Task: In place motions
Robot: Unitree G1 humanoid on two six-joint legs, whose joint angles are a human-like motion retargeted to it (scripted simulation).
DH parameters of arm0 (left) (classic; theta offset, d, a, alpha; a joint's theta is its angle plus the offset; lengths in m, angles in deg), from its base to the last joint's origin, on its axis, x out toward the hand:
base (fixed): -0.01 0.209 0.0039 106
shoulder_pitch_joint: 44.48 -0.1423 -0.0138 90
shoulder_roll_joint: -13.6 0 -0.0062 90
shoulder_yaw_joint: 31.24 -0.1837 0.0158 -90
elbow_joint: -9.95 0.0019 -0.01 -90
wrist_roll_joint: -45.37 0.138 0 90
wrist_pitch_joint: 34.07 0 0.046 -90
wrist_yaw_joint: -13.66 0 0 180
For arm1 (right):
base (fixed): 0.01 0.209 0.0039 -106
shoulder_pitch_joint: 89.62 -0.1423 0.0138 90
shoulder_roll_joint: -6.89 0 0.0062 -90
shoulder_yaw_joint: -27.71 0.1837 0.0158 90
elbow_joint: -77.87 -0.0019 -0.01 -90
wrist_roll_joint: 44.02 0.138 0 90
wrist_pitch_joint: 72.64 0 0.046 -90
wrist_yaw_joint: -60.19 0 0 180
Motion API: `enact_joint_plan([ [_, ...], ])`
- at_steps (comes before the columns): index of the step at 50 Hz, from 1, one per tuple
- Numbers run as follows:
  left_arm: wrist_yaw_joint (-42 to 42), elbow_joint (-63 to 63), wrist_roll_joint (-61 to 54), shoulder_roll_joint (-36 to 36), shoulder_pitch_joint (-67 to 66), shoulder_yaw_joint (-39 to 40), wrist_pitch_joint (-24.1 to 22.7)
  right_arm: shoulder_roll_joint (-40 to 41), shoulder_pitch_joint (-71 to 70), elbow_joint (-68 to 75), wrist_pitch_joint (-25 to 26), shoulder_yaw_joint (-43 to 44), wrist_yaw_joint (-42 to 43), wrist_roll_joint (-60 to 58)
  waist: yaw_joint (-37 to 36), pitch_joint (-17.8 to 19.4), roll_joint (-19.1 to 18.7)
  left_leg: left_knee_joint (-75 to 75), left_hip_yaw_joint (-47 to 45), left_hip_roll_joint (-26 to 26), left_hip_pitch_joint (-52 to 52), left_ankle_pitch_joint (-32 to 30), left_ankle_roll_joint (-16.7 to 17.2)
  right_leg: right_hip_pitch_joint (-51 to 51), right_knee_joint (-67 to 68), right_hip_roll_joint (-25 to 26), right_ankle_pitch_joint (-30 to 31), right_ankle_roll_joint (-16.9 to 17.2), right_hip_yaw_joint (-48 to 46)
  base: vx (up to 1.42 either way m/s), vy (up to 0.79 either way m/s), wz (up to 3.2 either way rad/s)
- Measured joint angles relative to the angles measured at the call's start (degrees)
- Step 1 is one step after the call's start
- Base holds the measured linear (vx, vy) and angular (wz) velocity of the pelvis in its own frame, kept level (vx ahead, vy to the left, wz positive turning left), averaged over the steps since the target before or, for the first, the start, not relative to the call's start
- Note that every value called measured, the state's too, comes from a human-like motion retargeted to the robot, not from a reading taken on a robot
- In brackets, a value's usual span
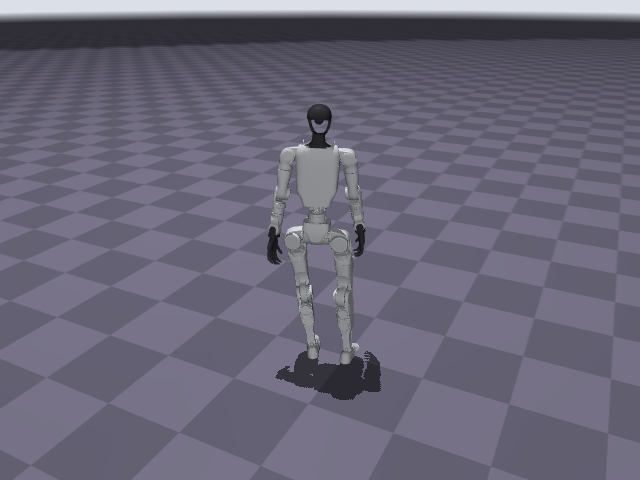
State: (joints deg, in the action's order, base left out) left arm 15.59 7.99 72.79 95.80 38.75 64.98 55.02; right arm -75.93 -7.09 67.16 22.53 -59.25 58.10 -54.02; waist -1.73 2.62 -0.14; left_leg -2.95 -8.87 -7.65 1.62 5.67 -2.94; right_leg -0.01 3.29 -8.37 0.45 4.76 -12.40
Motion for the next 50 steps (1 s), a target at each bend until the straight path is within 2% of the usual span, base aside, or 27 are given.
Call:
enact_joint_plan([
  [2, -2.48, 4.63, -0.05, -0.07, -0.65, 1.16, 1.58, 0.23, -0.33, -3.74, -2.80, 0.12, 0.79, -1.51, -0.10, 0.10, -0.10, -0.63, 0.92, 0.00, -0.61, 0.31, -0.70, -0.17, 2.79, 0.02, -0.78, -2.34, -0.49, 0.10, 0.27, 0.06],
  [3, -3.21, 6.19, 0.05, -0.11, -1.19, 1.81, 2.09, 0.30, -0.75, -4.18, -4.71, 0.47, 1.59, -3.18, 0.08, 0.08, -0.41, -1.15, 1.58, 0.44, -0.68, 0.38, -0.91, -0.68, 5.25, 0.11, -0.94, -4.64, -1.18, 0.09, 0.23, -0.10],
  [5, -3.60, 7.90, 0.97, -0.11, -2.37, 3.55, 2.38, 0.64, -1.66, -2.99, -6.38, 0.74, 5.30, -6.36, -1.80, -0.15, -1.48, -1.80, 0.37, 2.60, -0.90, 0.84, -1.13, -4.75, 14.81, 0.85, 0.39, -10.80, -0.22, 0.07, 0.20, -0.59],
  [6, -3.23, 8.11, 0.86, 0.07, -2.57, 3.50, 2.43, 0.29, -2.03, -1.49, -5.55, 0.88, 7.43, -6.77, -2.34, 0.36, -2.67, -2.22, 0.19, 4.35, -1.32, 0.94, -1.16, -8.62, 22.64, 2.24, 1.03, -15.93, 2.24, 0.04, 0.18, -0.42],
  [7, -2.93, 8.31, 0.68, 0.28, -2.56, 3.29, 2.57, -0.22, -2.15, -0.11, -4.69, 1.13, 9.01, -7.15, -2.39, 1.02, -3.44, -2.55, 0.34, 5.31, -1.82, 0.94, -1.42, -12.01, 29.65, 3.04, 1.39, -19.44, 4.32, 0.02, 0.18, 0.33],
  [8, -2.80, 8.53, 0.35, 0.54, -2.09, 2.76, 2.88, -1.00, -1.76, 1.03, -3.77, 1.63, 9.50, -7.48, -1.48, 2.01, -3.39, -2.73, 1.13, 4.70, -2.45, 0.75, -2.13, -14.44, 35.04, 2.64, 1.15, -19.68, 5.64, 0.01, 0.11, 0.75],
  [10, -2.99, 8.24, 0.63, 1.69, -1.57, 2.47, 3.58, -1.48, 0.61, 3.15, -2.88, 3.25, 9.20, -8.43, 0.44, 2.67, -3.87, -3.27, 2.29, 6.95, -2.76, 0.44, -1.62, -18.07, 35.90, 2.93, 3.08, -17.53, 1.64, 0.03, -0.08, 1.04],
  [13, -1.92, 6.51, 1.58, 2.92, 0.26, 0.62, 3.96, -2.91, 5.54, 7.78, -2.14, 6.88, 7.79, -5.83, 5.63, 4.63, -2.98, -3.80, 4.97, 6.39, -3.79, 0.15, -2.59, -25.13, 27.92, 0.99, 0.26, -1.42, 1.49, 0.04, -0.04, 1.39],
  [15, 0.02, 4.40, 1.62, 3.55, 1.90, -1.37, 3.71, -4.09, 8.62, 10.76, -0.39, 9.16, 4.72, -3.29, 10.02, 7.61, -2.66, -4.86, 7.38, 5.86, -4.80, 0.31, -3.57, -30.09, 19.28, -0.87, -4.04, 9.96, 1.83, -0.07, -0.18, 1.20],
  [17, 2.13, 2.14, 1.31, 4.85, 5.21, -2.71, 3.62, -5.34, 9.66, 13.91, 2.38, 10.71, 0.16, -0.99, 12.81, 11.86, -2.36, -8.31, 8.62, 11.37, -4.70, 1.83, 0.76, -38.10, 12.54, 7.10, -8.79, 10.24, 4.15, -0.24, -1.08, 0.54],
  [19, 3.36, -0.17, 1.22, 5.46, 7.62, -4.04, 3.27, -6.35, 11.31, 17.02, 5.41, 12.30, -4.16, 1.26, 16.57, 15.86, -2.75, -10.17, 11.98, 14.02, -6.07, 2.59, 3.14, -44.58, 7.74, 11.27, -11.01, 10.24, 6.58, -0.22, -1.01, 1.00],
  [22, 4.40, -3.88, 1.42, 6.23, 10.29, -4.99, 2.54, -7.11, 15.39, 18.11, 11.71, 14.62, -10.30, 4.91, 21.32, 22.31, -4.49, -12.06, 16.48, 17.60, -9.05, 3.92, 3.84, -51.02, 5.20, 14.23, -10.90, 10.24, 8.56, 0.05, -0.36, 1.05],
  [25, 4.63, -7.55, 1.40, 6.46, 12.38, -6.63, 1.06, -6.70, 19.33, 18.11, 17.49, 16.82, -13.31, 9.22, 24.64, 27.05, -7.20, -13.28, 19.86, 21.68, -10.08, 4.60, 3.80, -53.60, 5.99, 15.83, -12.36, 10.24, 13.30, 0.12, 0.04, 0.93],
  [27, 5.05, -9.17, 0.90, 6.30, 13.02, -8.29, 0.01, -5.87, 21.48, 18.11, 18.55, 17.77, -12.81, 11.96, 25.47, 27.10, -8.59, -13.74, 20.76, 22.84, -9.26, 4.60, 3.83, -54.24, 6.15, 15.50, -12.75, 10.24, 13.67, -0.01, 0.06, 0.51],
  [30, 6.15, -10.86, 0.90, 5.53, 14.56, -9.26, -1.53, -4.08, 21.12, 18.11, 16.34, 18.99, -12.21, 13.85, 24.35, 27.06, -8.60, -13.94, 20.71, 21.78, -9.13, 4.55, 4.06, -51.83, 6.00, 14.70, -12.52, 10.24, 12.29, -0.04, 0.06, -0.12],
  [33, 7.06, -11.13, 1.11, 4.53, 14.19, -8.95, -2.35, -3.07, 18.44, 18.11, 13.44, 18.13, -15.68, 10.69, 21.97, 23.67, -6.35, -13.66, 18.54, 18.54, -8.03, 4.12, 3.54, -46.68, 8.10, 12.39, -12.33, 10.24, 9.55, -0.02, 0.25, -0.65],
  [35, 7.37, -10.43, 1.40, 3.88, 12.07, -8.29, -2.25, -2.92, 16.60, 18.11, 11.17, 16.90, -17.94, 7.06, 20.27, 18.69, -4.62, -12.93, 16.47, 15.73, -6.11, 3.65, 2.32, -43.14, 11.02, 9.46, -10.95, 10.24, 6.69, 0.15, 0.48, -1.02],
  [38, 6.72, -7.70, 2.97, 2.80, 5.98, -6.38, -1.67, -2.46, 14.31, 17.83, 7.56, 14.20, -14.88, 3.51, 18.01, 10.14, -4.00, -9.48, 13.41, 10.90, -4.68, 2.44, -2.11, -34.41, 15.55, 3.28, -5.39, 10.24, 4.06, 0.28, 0.83, -0.80],
  [40, 5.11, -4.89, 4.25, 1.41, 2.89, -5.04, -0.78, -2.62, 13.37, 13.94, 6.52, 12.24, -10.18, 3.06, 17.08, 5.74, -3.47, -5.89, 12.67, 6.91, -4.56, 0.58, -4.39, -29.23, 21.43, -0.69, -1.39, 6.41, 4.14, 0.16, 0.54, -0.44],
  [43, 2.06, 1.41, 5.67, 1.03, 0.32, -1.97, 1.76, -2.85, 10.97, 7.24, 5.49, 9.84, -3.49, 2.58, 12.28, 0.61, -3.88, -3.55, 9.90, 6.95, -3.20, 0.31, -4.11, -22.47, 27.28, 2.49, 4.27, -5.71, 4.77, 0.08, -0.02, -1.10],
  [46, -0.74, 6.98, 5.39, 1.20, -2.08, 0.78, 4.98, -3.39, 7.85, 2.62, 4.58, 8.16, 0.46, 2.22, 7.53, -2.94, -3.39, -2.19, 7.29, 6.34, -2.65, 0.51, -4.03, -14.33, 26.20, 5.51, 7.78, -14.60, 8.36, 0.09, -0.09, -1.07],
  [47, -1.50, 8.04, 4.94, 1.27, -3.07, 1.58, 5.92, -3.55, 6.67, 1.46, 4.35, 7.72, 1.11, 2.15, 6.49, -4.05, -2.99, -1.95, 6.74, 5.87, -2.24, 0.61, -4.04, -11.50, 24.11, 6.11, 7.82, -15.93, 9.56, 0.02, -0.12, -0.67],
  [48, -2.18, 8.56, 4.45, 1.28, -4.18, 2.35, 6.62, -3.61, 5.48, 0.43, 4.22, 7.41, 1.43, 2.05, 5.88, -5.26, -2.39, -1.79, 6.67, 5.02, -1.59, 0.69, -4.12, -8.71, 21.06, 6.46, 6.02, -15.32, 10.72, 0.02, -0.11, -0.64],
  [50, -3.25, 8.79, 3.86, 1.37, -6.39, 4.29, 7.10, -3.33, 3.24, -1.59, 4.14, 6.85, 1.70, 1.95, 3.96, -7.50, -0.29, -1.19, 4.78, 2.80, -0.52, 0.80, -4.18, -4.05, 13.92, 6.05, -1.41, -12.71, 11.58, 0.06, -0.14, -0.74],
])
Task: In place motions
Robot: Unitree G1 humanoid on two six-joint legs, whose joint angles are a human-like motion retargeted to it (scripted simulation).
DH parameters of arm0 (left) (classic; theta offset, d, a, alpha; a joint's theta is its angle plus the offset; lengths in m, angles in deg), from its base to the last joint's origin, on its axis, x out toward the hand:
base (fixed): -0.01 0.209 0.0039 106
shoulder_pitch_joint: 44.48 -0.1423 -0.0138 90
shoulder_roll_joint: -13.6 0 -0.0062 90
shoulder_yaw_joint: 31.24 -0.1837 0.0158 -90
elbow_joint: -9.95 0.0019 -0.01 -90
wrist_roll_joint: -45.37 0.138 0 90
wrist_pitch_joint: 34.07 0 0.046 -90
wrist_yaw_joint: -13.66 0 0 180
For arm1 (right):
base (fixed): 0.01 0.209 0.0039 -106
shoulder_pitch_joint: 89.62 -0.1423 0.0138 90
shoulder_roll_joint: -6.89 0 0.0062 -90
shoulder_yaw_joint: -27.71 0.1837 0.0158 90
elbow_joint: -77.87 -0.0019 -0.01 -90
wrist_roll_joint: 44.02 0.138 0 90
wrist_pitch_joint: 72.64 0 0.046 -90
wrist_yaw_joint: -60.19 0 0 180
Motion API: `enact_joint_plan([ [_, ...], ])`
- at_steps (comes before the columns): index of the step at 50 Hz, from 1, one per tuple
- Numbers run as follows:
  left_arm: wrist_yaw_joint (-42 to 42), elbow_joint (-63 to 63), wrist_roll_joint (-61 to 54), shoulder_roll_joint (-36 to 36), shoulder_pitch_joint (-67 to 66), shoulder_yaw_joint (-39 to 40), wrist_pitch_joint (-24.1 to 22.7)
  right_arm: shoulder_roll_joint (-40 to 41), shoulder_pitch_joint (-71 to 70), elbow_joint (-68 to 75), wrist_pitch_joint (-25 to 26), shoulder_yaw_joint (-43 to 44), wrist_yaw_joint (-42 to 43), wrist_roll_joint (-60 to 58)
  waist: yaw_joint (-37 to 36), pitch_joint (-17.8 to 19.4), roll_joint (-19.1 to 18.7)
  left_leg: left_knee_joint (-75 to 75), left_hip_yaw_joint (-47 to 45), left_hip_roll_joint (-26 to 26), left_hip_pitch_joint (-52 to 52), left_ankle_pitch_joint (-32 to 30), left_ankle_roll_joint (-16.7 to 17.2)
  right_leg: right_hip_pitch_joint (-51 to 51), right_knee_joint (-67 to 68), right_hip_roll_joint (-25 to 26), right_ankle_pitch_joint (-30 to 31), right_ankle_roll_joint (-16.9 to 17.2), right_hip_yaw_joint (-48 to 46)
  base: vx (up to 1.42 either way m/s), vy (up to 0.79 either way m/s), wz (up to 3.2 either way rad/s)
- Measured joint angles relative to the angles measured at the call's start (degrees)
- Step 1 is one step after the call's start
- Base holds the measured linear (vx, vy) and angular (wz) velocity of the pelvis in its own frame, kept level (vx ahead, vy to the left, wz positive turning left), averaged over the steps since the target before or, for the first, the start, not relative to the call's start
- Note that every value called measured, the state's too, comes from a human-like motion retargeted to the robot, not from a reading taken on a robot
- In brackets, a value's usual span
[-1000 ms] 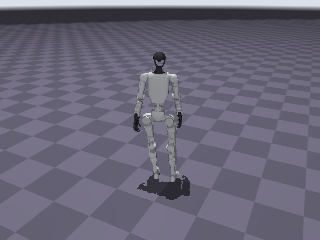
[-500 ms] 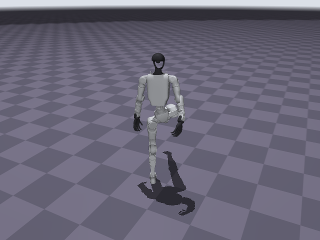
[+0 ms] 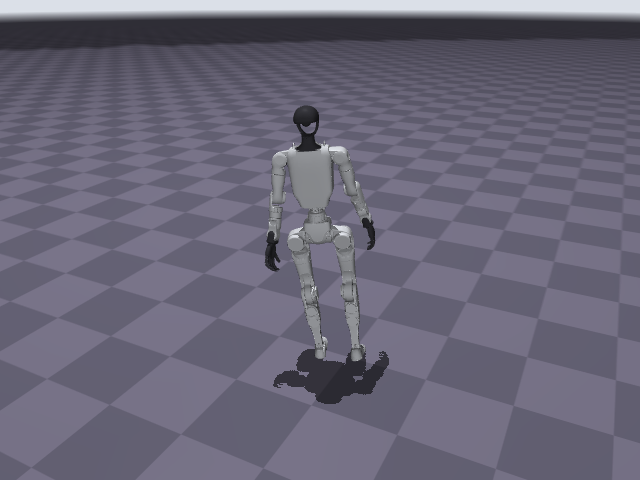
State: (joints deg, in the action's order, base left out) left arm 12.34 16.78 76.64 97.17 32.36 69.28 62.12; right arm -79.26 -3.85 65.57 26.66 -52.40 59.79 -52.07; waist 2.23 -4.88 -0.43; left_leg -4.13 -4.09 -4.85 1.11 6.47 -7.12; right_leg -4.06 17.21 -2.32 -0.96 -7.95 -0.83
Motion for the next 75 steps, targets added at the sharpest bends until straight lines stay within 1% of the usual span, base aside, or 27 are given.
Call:
enact_joint_plan([
  [2, -0.26, -0.37, -0.60, 0.45, -1.41, 1.58, -0.30, 0.66, -1.36, -2.13, -0.53, -0.60, 0.03, 0.77, -2.17, -0.80, 3.42, 1.07, -2.14, -3.42, -0.44, 0.21, 0.03, 3.45, -9.75, -4.03, -1.93, 6.95, -4.99, 0.14, -0.20, -0.86],
  [3, -0.23, -0.70, -1.09, 0.58, -1.87, 2.16, -0.40, 0.91, -1.74, -3.10, -1.13, -1.02, 0.04, 1.43, -4.13, -0.67, 4.56, 1.48, -3.73, -4.37, -0.89, 0.43, 0.17, 4.43, -13.26, -5.91, -0.75, 10.74, -8.52, 0.11, -0.17, -1.14],
  [4, -0.15, -1.04, -1.90, 0.58, -1.99, 2.58, -0.40, 1.14, -2.10, -3.83, -1.81, -1.51, -0.05, 1.97, -5.94, -0.25, 5.13, 1.81, -5.13, -4.68, -1.35, 0.63, 0.41, 4.70, -14.96, -6.69, -0.05, 13.48, -7.93, 0.06, -0.15, -1.26],
  [5, -0.04, -1.38, -2.87, 0.52, -1.94, 2.91, -0.36, 1.34, -2.45, -4.44, -2.53, -2.02, -0.19, 2.46, -7.68, 0.29, 5.42, 2.11, -6.43, -4.69, -1.80, 0.83, 0.70, 4.62, -15.74, -6.91, 0.42, 15.69, -5.29, -0.03, -0.18, -0.92],
  [6, -0.15, -1.85, -4.01, 0.31, -1.40, 3.22, -0.38, 1.59, -2.82, -4.89, -3.09, -2.36, -0.43, 2.65, -8.39, 0.64, 5.11, 2.13, -6.66, -4.14, -1.60, 0.87, 1.02, 3.86, -15.45, -7.23, 0.52, 16.17, -5.40, -0.09, -0.20, -0.59],
  [7, -0.27, -2.43, -5.14, -0.01, -0.85, 3.63, -0.49, 1.86, -3.22, -5.25, -3.58, -2.79, -0.68, 2.67, -8.88, 1.05, 4.81, 2.16, -6.91, -3.63, -1.40, 0.90, 1.32, 3.04, -14.99, -7.23, 0.70, 16.02, -5.58, -0.16, -0.21, -0.25],
  [10, -0.02, -5.04, -8.76, -1.71, 0.72, 4.52, -1.93, 2.58, -4.38, -5.54, -4.32, -5.24, -1.95, 1.09, -8.05, 3.07, 3.42, 2.27, -7.67, -1.99, -1.25, 0.75, 2.02, 1.68, -12.88, -4.80, 1.27, 12.72, -3.97, -0.13, -0.17, 0.02],
  [13, 1.54, -7.65, -10.54, -2.45, 2.68, 2.54, -3.16, 3.08, -3.91, -4.49, -5.19, -8.30, -3.14, -1.59, -3.53, 5.00, 2.12, 2.19, -6.44, -0.76, -1.47, 0.28, 2.87, 3.11, -12.77, -3.70, 1.84, 11.66, -5.94, -0.06, -0.17, 0.69],
  [15, 3.00, -9.26, -9.05, -2.37, 4.11, 1.13, -3.23, 3.48, -2.83, -1.83, -5.78, -9.73, -2.76, -2.94, -0.76, 4.85, 1.59, 2.25, -5.77, -0.18, -1.13, 0.04, 3.48, 3.63, -13.14, -3.49, 2.00, 11.61, -7.17, -0.02, -0.15, 0.79],
  [18, 5.67, -11.98, -4.60, -1.80, 6.16, -1.74, -3.66, 3.82, -1.02, 6.33, -5.58, -9.05, -2.04, -3.61, 1.13, 3.79, 1.40, 2.07, -3.86, -0.05, -0.22, -0.14, 4.11, 4.33, -14.81, -3.55, 2.77, 12.48, -9.02, 0.01, -0.11, 0.71],
  [21, 7.70, -15.29, -2.45, -1.21, 7.28, -4.60, -4.90, 3.94, 0.26, 16.56, -3.25, -6.48, -2.19, -2.12, -0.03, 2.56, 2.21, 2.17, -3.65, -0.29, 0.47, -0.09, 4.66, 4.03, -15.60, -3.60, 3.31, 12.57, -9.47, 0.04, -0.11, 0.11],
  [23, 8.56, -17.58, -2.51, -1.25, 7.72, -6.02, -5.52, 3.71, 2.06, 19.51, 0.12, -4.70, -3.92, -0.13, -1.18, 2.17, 2.43, 2.27, -3.94, -0.11, 0.94, -0.07, 5.03, 3.13, -15.15, -3.53, 3.53, 12.24, -8.69, 0.01, -0.11, -0.20],
  [25, 8.75, -19.28, -3.06, -1.75, 8.04, -6.58, -6.06, 3.47, 4.21, 19.70, 2.96, -2.88, -5.96, 2.36, -1.42, 2.24, 2.21, 2.35, -4.13, 0.27, 1.40, -0.12, 5.36, 2.49, -14.93, -3.32, 3.76, 12.10, -8.45, -0.03, -0.11, -0.11],
  [26, 8.52, -19.65, -3.47, -2.07, 8.04, -6.57, -6.27, 3.38, 5.01, 19.70, 3.21, -2.04, -6.57, 3.82, -0.92, 2.29, 1.99, 2.39, -4.08, 0.43, 1.59, -0.17, 5.49, 2.42, -15.04, -3.18, 3.87, 12.10, -8.62, -0.03, -0.12, 0.03],
  [30, 8.50, -19.30, -4.11, -2.76, 7.51, -6.62, -6.63, 2.79, 7.05, 19.70, 1.87, -0.02, -7.80, 8.99, 1.96, 1.97, 0.91, 2.72, -3.71, 1.04, 2.22, -0.39, 5.95, 2.27, -15.59, -2.50, 4.21, 12.05, -9.28, 0.00, -0.08, 0.12],
  [32, 8.66, -18.03, -3.17, -2.65, 7.07, -6.84, -6.25, 2.29, 7.15, 19.70, 0.79, 0.29, -8.27, 9.44, 2.92, 1.73, 0.43, 2.92, -3.87, 1.38, 2.34, -0.37, 6.11, 1.93, -15.61, -2.11, 4.40, 11.97, -9.01, 0.00, -0.06, -0.06],
  [39, 5.88, -11.46, 0.29, -1.45, 5.56, -7.67, -4.11, 1.38, 4.63, 19.70, 0.12, -1.27, -11.27, 3.69, 2.97, 2.11, -0.17, 3.28, -6.60, 2.37, 1.00, 0.48, 6.24, 1.33, -15.19, -1.11, 5.20, 11.89, -6.50, 0.01, -0.05, -0.41],
  [45, 4.91, -8.55, 1.42, -1.39, 4.07, -6.84, -2.53, 2.63, 2.74, 16.84, -2.69, -3.24, -5.96, 2.75, 2.74, 2.15, -0.54, 3.49, -7.62, 2.77, -0.01, 0.98, 6.28, 1.49, -15.14, -0.47, 5.65, 11.76, -5.10, 0.01, -0.01, -0.13],
  [50, 5.70, -8.59, 1.38, -1.58, 3.90, -6.24, -2.45, 3.72, 1.68, 13.63, -4.13, -4.40, -4.82, 3.36, 2.35, 2.20, -0.92, 3.55, -7.54, 3.00, -0.32, 1.10, 6.34, 1.79, -15.02, -0.18, 5.73, 11.53, -5.11, 0.00, 0.00, 0.00],
  [61, 8.68, -11.87, 0.10, -2.15, 5.85, -6.47, -3.41, 4.28, -0.09, 13.35, -3.90, -6.13, -7.28, 1.44, 0.96, 1.78, -0.31, 3.40, -5.69, 2.43, 0.05, 0.70, 6.38, 2.71, -15.14, -0.68, 5.26, 11.09, -6.84, 0.00, 0.02, 0.18],
  [67, 8.33, -13.36, -0.28, -2.33, 6.13, -7.03, -4.13, 4.11, 0.22, 14.01, -3.66, -6.20, -6.15, 0.95, 0.74, 1.76, -0.02, 3.34, -4.91, 2.11, 0.05, 0.55, 6.20, 3.18, -15.16, -0.89, 4.93, 10.91, -7.63, 0.00, 0.01, 0.03],
  [75, 6.96, -11.74, 0.12, -1.76, 5.58, -6.80, -3.71, 3.82, 1.14, 15.77, -3.21, -5.59, -7.41, 0.78, 0.69, 1.80, 0.33, 3.34, -4.88, 1.86, -0.21, 0.55, 5.87, 3.45, -15.16, -1.05, 4.61, 10.92, -7.75, 0.00, 0.00, 0.00],
])
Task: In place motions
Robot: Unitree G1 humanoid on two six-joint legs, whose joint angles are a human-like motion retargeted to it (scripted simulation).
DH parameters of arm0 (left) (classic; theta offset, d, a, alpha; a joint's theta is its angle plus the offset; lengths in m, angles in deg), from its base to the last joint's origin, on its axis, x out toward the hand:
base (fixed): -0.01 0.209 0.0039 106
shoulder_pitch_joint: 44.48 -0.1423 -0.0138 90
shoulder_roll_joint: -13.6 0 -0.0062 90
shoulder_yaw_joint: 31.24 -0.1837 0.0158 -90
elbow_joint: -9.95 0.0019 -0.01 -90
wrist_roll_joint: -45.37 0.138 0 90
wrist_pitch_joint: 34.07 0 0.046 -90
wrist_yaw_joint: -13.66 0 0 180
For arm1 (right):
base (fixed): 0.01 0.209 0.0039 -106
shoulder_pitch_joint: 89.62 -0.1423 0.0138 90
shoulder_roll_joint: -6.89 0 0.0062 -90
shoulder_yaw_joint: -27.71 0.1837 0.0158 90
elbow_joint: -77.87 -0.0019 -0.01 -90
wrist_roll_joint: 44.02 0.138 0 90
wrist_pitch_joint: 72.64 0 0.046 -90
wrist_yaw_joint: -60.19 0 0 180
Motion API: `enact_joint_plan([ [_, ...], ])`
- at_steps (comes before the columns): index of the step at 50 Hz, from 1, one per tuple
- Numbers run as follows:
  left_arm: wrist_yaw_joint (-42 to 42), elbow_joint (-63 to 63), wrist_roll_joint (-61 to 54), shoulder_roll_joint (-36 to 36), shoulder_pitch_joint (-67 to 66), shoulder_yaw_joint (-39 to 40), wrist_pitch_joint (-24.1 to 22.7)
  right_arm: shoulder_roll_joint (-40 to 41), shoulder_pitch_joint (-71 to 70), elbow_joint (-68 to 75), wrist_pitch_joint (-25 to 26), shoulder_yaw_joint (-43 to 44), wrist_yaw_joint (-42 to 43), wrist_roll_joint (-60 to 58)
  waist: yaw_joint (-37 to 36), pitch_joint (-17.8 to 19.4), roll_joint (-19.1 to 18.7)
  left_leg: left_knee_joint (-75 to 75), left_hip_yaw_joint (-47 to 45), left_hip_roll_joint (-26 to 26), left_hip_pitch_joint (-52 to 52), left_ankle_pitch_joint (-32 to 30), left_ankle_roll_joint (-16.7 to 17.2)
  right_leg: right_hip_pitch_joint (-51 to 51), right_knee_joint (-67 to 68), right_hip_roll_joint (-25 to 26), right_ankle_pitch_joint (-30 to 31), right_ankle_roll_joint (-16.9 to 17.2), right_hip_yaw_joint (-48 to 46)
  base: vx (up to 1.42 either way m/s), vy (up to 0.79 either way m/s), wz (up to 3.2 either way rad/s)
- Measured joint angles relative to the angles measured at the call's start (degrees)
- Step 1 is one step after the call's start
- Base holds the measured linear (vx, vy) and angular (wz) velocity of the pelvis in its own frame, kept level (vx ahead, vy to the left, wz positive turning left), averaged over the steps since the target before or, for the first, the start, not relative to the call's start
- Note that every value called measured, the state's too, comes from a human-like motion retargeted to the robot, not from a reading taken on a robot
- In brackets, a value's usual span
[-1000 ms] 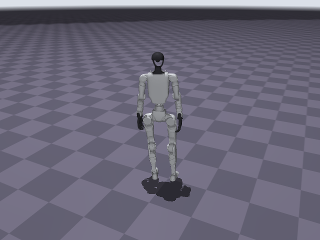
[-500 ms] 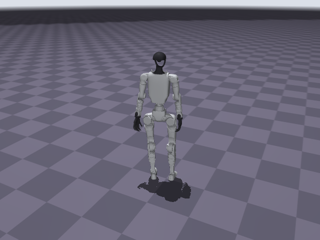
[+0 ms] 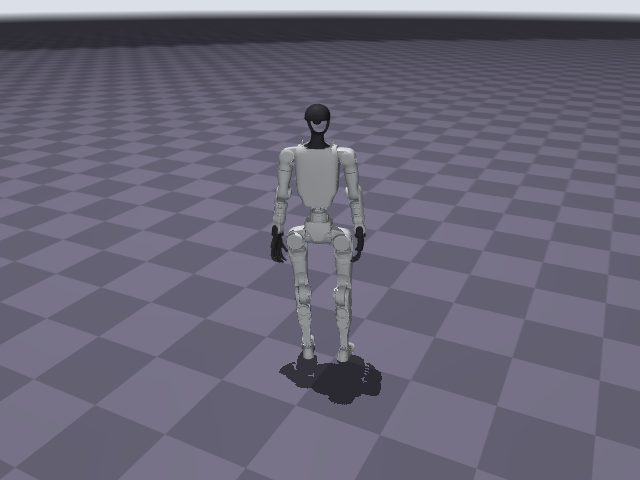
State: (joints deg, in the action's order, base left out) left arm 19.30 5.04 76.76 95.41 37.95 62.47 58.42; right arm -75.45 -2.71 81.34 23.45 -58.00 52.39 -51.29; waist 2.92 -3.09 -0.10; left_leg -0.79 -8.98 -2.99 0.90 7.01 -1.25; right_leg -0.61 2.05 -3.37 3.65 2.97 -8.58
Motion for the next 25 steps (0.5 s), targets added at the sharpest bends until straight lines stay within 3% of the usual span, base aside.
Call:
enact_joint_plan([
  [15, -0.79, 2.82, 0.08, 0.47, -1.46, 1.56, 1.08, -0.50, 1.51, 1.88, 0.61, 0.73, -1.74, -0.03, -2.98, -0.13, 0.42, 0.40, -3.65, 0.12, -0.74, 0.38, -0.54, -0.41, 0.32, 0.11, -0.83, 0.54, 3.72, 0.00, 0.01, -0.20],
  [25, -0.12, 0.54, -0.12, 0.44, -0.42, 0.85, 0.81, -0.31, 1.25, 0.43, 0.52, 0.33, -1.28, -0.16, -0.45, 0.87, 1.16, 0.09, -0.86, -1.00, -0.96, -0.24, -1.16, 0.43, 0.10, -0.79, -0.95, 0.72, 0.80, -0.01, 0.02, 0.22],
])
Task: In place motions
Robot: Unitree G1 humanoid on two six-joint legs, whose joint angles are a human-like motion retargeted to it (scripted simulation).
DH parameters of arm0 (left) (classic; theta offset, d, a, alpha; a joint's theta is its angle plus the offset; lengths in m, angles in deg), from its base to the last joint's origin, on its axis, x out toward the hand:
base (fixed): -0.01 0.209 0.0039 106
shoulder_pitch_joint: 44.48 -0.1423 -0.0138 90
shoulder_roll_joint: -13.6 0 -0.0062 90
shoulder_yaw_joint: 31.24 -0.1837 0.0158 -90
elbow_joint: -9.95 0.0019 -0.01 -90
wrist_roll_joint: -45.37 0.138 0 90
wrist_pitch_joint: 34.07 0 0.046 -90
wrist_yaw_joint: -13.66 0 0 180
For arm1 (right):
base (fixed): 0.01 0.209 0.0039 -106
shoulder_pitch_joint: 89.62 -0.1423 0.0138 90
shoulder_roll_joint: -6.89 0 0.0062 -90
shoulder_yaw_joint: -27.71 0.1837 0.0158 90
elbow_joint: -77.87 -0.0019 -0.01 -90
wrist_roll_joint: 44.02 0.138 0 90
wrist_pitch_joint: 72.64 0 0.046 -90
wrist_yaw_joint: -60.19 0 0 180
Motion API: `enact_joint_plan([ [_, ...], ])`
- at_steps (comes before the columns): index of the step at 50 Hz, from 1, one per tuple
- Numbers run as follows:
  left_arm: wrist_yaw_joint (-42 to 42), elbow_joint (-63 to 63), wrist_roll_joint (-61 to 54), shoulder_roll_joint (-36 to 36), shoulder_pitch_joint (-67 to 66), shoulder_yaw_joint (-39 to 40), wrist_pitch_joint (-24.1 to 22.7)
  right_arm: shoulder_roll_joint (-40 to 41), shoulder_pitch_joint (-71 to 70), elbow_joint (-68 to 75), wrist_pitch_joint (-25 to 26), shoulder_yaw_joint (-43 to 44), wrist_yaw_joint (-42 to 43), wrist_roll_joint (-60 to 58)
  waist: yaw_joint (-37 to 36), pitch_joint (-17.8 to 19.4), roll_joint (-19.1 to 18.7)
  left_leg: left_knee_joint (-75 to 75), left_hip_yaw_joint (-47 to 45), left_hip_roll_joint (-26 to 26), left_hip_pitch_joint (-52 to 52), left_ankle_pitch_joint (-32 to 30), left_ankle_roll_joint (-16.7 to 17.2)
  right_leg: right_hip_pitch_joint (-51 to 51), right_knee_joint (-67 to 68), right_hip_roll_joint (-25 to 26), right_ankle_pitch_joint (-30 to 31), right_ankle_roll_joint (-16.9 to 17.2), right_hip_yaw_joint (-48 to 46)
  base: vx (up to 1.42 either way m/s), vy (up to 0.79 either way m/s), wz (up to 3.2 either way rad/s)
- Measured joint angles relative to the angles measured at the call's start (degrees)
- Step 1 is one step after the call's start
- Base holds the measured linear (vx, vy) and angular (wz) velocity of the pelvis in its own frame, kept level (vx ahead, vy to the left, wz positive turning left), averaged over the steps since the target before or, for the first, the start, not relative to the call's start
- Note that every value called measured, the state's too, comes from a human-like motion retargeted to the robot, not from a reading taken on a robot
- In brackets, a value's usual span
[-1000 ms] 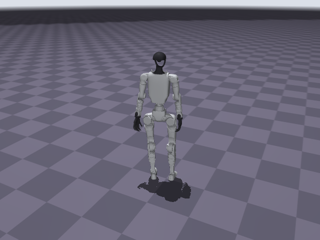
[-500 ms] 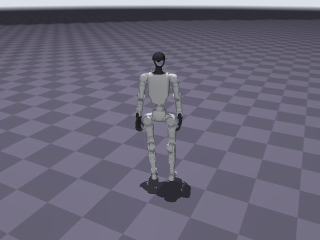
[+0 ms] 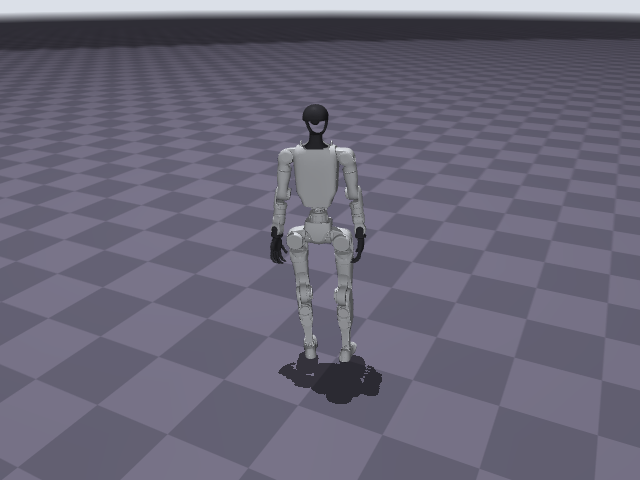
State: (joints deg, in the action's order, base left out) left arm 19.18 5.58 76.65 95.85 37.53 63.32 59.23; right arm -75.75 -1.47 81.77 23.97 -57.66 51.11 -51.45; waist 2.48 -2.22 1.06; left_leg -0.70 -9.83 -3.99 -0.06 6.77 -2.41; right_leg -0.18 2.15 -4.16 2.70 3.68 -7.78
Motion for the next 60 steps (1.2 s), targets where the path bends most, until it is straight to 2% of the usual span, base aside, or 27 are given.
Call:
enact_joint_plan([
  [12, 0.60, -2.42, -0.42, -0.33, 0.77, -0.44, -0.51, -0.38, -0.02, -1.92, 0.48, 0.17, 0.65, -0.09, -0.91, 1.31, 1.29, -0.07, 0.78, -1.23, -0.38, -0.78, -1.02, 0.66, 0.10, -1.12, -1.10, 0.66, -0.79, -0.02, 0.06, 0.06],
  [23, -3.04, 0.97, -1.54, 0.79, 0.44, 1.59, -0.10, -1.56, 2.02, -6.41, 0.54, 1.97, -0.79, -2.14, -1.31, 2.61, 2.06, 0.32, 0.54, -0.90, 0.07, -1.74, -1.44, -0.82, 1.65, -1.05, -1.44, 0.67, -0.53, -0.03, 0.05, -0.03],
  [28, -4.27, 3.43, -2.15, 2.06, 0.33, 3.85, 0.85, -2.69, 2.31, -7.42, 0.71, 2.59, -0.50, -3.57, -0.27, 2.81, 0.33, 0.87, -0.33, 2.30, 1.24, -1.98, -1.08, -3.81, 6.02, 0.55, -1.77, -0.50, -1.10, -0.10, -0.03, -0.27],
  [31, -4.94, 4.00, -2.17, 3.05, 0.79, 5.08, 1.30, -3.49, 2.61, -7.24, 0.85, 3.83, -0.47, -3.15, 1.22, 3.66, -0.43, 0.92, 0.18, 4.08, 1.54, -2.20, -0.53, -3.87, 7.95, -0.30, -2.77, -3.32, -4.82, -0.08, -0.08, 0.03],
  [35, -5.67, 3.47, -2.44, 3.97, 0.88, 6.03, 1.34, -4.82, 5.14, -6.82, 1.61, 6.84, -0.39, -2.01, 0.28, 3.58, -0.94, 1.03, -0.28, 6.01, 1.35, -2.02, 0.30, -4.86, 9.52, -1.64, -4.14, -6.90, -1.52, 0.01, -0.13, -0.15],
  [38, -5.05, 3.04, -3.27, 4.36, 1.23, 6.54, 1.01, -5.69, 7.94, -6.93, 2.71, 10.11, -0.41, -1.66, -0.45, 2.90, -0.49, 0.96, 0.30, 6.39, 1.56, -1.81, 0.85, -5.20, 8.37, -3.65, -4.42, -6.63, 0.42, 0.06, -0.18, 0.05],
  [40, -4.31, 2.80, -4.10, 4.70, 1.74, 7.02, 0.72, -6.09, 9.41, -7.11, 3.39, 12.23, -0.17, -1.46, -0.35, 2.70, 0.38, 0.85, 0.97, 6.05, 1.82, -1.69, 1.19, -5.08, 6.84, -5.12, -1.88, -5.47, 2.23, 0.03, -0.23, 0.17],
  [42, -3.64, 2.56, -4.87, 5.33, 2.37, 7.48, 0.47, -6.57, 10.59, -7.22, 3.67, 13.75, 0.04, -1.24, 0.32, 2.75, 1.98, 0.72, 1.58, 5.15, 1.92, -1.56, 1.72, -4.54, 5.69, -5.84, -2.35, -1.42, 6.31, 0.03, -0.31, 0.29],
  [43, -3.42, 2.38, -5.12, 5.73, 2.67, 7.61, 0.32, -6.81, 11.16, -7.28, 3.78, 14.41, 0.04, -1.32, 0.85, 2.91, 2.62, 0.64, 2.04, 4.91, 1.91, -1.54, 2.04, -4.17, 5.53, -5.62, -3.07, -0.53, 7.92, 0.03, -0.38, 0.43],
  [47, -2.76, 2.02, -4.62, 8.02, 4.20, 7.19, -0.70, -8.00, 13.28, -6.84, 4.55, 17.02, -0.02, -2.72, 2.00, 3.94, 5.18, 0.43, 3.00, 4.32, 1.46, -1.28, 3.68, -1.43, 2.98, -7.12, -7.16, 1.69, 1.72, 0.02, -0.36, 0.30],
  [50, -2.60, 2.88, -4.33, 9.88, 6.31, 5.17, -0.70, -9.11, 14.86, -5.59, 5.60, 19.57, -0.11, -3.76, 1.14, 4.23, 7.17, 0.28, 1.92, 3.68, 1.63, -0.93, 4.91, -0.26, 0.19, -7.03, -6.02, 3.66, 1.32, 0.01, -0.36, 0.06],
  [53, -4.53, 3.97, -4.99, 8.90, 9.20, 3.40, -0.52, -10.37, 16.24, -4.43, 6.62, 24.02, 0.59, -3.91, -0.63, 4.65, 6.04, -0.37, 0.75, 5.78, 3.09, -0.61, 6.65, -0.87, -1.00, -7.54, -4.52, 6.33, 0.34, -0.08, -0.29, 0.02],
  [55, -4.38, 3.60, -6.19, 7.66, 10.56, 3.07, -1.37, -11.45, 16.30, -4.31, 6.81, 25.54, 1.51, -3.24, -0.23, 5.49, 5.09, -0.60, -0.24, 7.16, 3.93, -0.49, 7.68, -2.36, -0.32, -6.63, -3.60, 6.26, 2.24, -0.14, -0.23, -0.20],
  [60, -1.68, -0.73, -8.22, 5.39, 13.60, 0.74, -2.60, -14.24, 13.68, -5.65, 7.46, 26.29, 3.28, -1.69, 3.29, 11.99, 2.52, 0.02, -3.89, 10.03, 3.25, -0.82, 9.51, -3.84, 0.07, -4.31, -1.42, 6.84, 4.56, -0.19, -0.15, -0.45],
])
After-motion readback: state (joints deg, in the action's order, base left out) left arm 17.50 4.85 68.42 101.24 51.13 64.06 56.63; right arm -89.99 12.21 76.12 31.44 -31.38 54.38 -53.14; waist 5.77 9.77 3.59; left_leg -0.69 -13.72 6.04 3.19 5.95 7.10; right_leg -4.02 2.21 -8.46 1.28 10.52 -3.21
